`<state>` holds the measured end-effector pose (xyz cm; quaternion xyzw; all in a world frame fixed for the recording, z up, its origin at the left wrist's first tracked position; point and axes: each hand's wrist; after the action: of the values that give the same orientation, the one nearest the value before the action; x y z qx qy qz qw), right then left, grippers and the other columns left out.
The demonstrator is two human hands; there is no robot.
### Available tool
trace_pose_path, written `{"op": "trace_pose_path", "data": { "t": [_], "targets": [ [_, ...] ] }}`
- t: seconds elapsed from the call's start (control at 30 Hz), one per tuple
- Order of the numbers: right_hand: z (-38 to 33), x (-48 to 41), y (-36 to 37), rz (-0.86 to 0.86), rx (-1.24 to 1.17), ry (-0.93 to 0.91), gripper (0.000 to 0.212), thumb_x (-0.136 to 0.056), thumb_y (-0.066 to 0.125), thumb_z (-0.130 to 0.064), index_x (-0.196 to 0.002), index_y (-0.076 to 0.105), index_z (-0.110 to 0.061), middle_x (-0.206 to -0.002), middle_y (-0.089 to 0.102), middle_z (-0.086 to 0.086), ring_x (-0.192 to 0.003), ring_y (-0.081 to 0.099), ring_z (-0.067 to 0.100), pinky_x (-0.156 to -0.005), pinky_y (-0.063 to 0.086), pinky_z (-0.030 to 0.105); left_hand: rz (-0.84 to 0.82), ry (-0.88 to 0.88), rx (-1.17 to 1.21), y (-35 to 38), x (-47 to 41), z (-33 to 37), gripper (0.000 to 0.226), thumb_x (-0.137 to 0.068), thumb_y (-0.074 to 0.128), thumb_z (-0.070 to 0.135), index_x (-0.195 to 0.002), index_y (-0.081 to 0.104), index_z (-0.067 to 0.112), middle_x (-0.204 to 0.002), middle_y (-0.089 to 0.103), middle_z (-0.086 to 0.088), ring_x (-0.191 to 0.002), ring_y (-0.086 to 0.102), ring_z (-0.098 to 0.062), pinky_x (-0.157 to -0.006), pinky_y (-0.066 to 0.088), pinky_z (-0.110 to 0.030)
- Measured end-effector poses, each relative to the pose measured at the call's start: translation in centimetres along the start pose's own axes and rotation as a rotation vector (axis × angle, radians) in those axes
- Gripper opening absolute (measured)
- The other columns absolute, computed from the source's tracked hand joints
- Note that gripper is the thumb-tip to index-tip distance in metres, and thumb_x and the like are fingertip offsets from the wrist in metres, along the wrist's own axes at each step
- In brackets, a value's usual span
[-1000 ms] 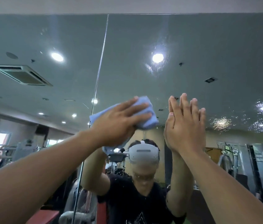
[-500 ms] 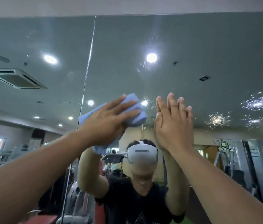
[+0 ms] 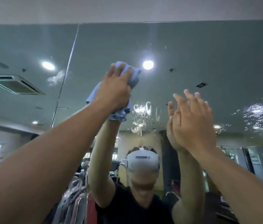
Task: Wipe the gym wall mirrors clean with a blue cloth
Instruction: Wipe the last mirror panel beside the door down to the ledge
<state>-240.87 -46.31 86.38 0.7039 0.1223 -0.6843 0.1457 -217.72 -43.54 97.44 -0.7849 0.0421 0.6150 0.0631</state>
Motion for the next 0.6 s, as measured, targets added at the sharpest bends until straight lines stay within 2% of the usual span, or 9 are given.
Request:
{"op": "trace_pose_path", "data": {
  "t": [0.1, 0.17, 0.3, 0.4, 0.5, 0.6],
  "targets": [
    [1.8, 0.0, -0.6, 0.024, -0.006, 0.057, 0.057, -0.098, 0.03, -0.031, -0.153, 0.042, -0.023, -0.164, 0.033, 0.01, -0.155, 0.022, 0.032, -0.126, 0.014, 0.05, -0.067, 0.212, 0.041, 1.6, 2.1, 3.6, 0.063, -0.085, 0.039, 0.024, -0.148, 0.042, 0.023, -0.159, 0.034, -0.01, -0.148, 0.025, -0.037, -0.123, 0.022, -0.047],
    [2.7, 0.4, -1.1, 0.01, 0.0, 0.068, 0.058, -0.099, 0.027, -0.033, -0.154, 0.04, -0.023, -0.165, 0.031, 0.009, -0.155, 0.019, 0.031, -0.126, 0.012, 0.05, -0.06, 0.335, 0.063, 1.8, 5.7, 4.3, 0.058, -0.09, 0.042, 0.026, -0.148, 0.039, 0.026, -0.161, 0.035, -0.006, -0.15, 0.026, -0.035, -0.123, 0.023, -0.051],
    [3.8, 1.5, -0.9, 0.03, 0.03, 0.048, 0.059, -0.099, 0.022, -0.035, -0.153, 0.042, -0.022, -0.164, 0.035, 0.01, -0.154, 0.023, 0.034, -0.125, 0.016, 0.055, -0.115, 0.415, 0.032, 0.2, 12.8, 1.2, 0.058, -0.091, 0.054, 0.024, -0.148, 0.047, 0.026, -0.161, 0.036, -0.001, -0.151, 0.025, -0.027, -0.124, 0.01, -0.03],
    [4.2, 2.3, -0.1, -0.004, 0.032, 0.04, 0.057, -0.101, 0.023, -0.036, -0.153, 0.041, -0.022, -0.164, 0.034, 0.011, -0.153, 0.024, 0.037, -0.124, 0.017, 0.057, -0.135, 0.314, -0.007, -1.5, 13.7, -3.1, 0.058, -0.092, 0.043, 0.028, -0.15, 0.046, 0.025, -0.161, 0.035, -0.002, -0.152, 0.022, -0.023, -0.125, 0.002, -0.024],
    [4.4, 2.9, 0.6, -0.02, 0.029, 0.029, 0.06, -0.103, 0.018, -0.038, -0.158, 0.035, -0.023, -0.167, 0.028, 0.009, -0.155, 0.02, 0.036, -0.126, 0.011, 0.054, -0.037, 0.087, 0.025, -2.3, 10.8, -5.9, 0.063, -0.084, 0.041, 0.02, -0.146, 0.052, 0.013, -0.155, 0.042, -0.014, -0.145, 0.025, -0.024, -0.123, 0.001, -0.019],
    [4.6, 2.7, 0.6, -0.034, 0.05, 0.012, 0.061, -0.104, 0.013, -0.04, -0.16, 0.031, -0.024, -0.169, 0.025, 0.008, -0.157, 0.017, 0.034, -0.127, 0.006, 0.051, 0.063, -0.079, -0.001, -2.2, 5.7, -5.4, 0.062, -0.076, 0.043, 0.011, -0.137, 0.056, 0.008, -0.14, 0.051, -0.02, -0.13, 0.037, -0.029, -0.117, 0.019, -0.036]
  ]
}}
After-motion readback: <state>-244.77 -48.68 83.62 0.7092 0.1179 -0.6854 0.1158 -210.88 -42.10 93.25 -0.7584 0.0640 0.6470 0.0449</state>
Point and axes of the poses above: each hand's wrist, its own x-axis away from the middle knuckle, its own y-axis out of the palm, z = x × y
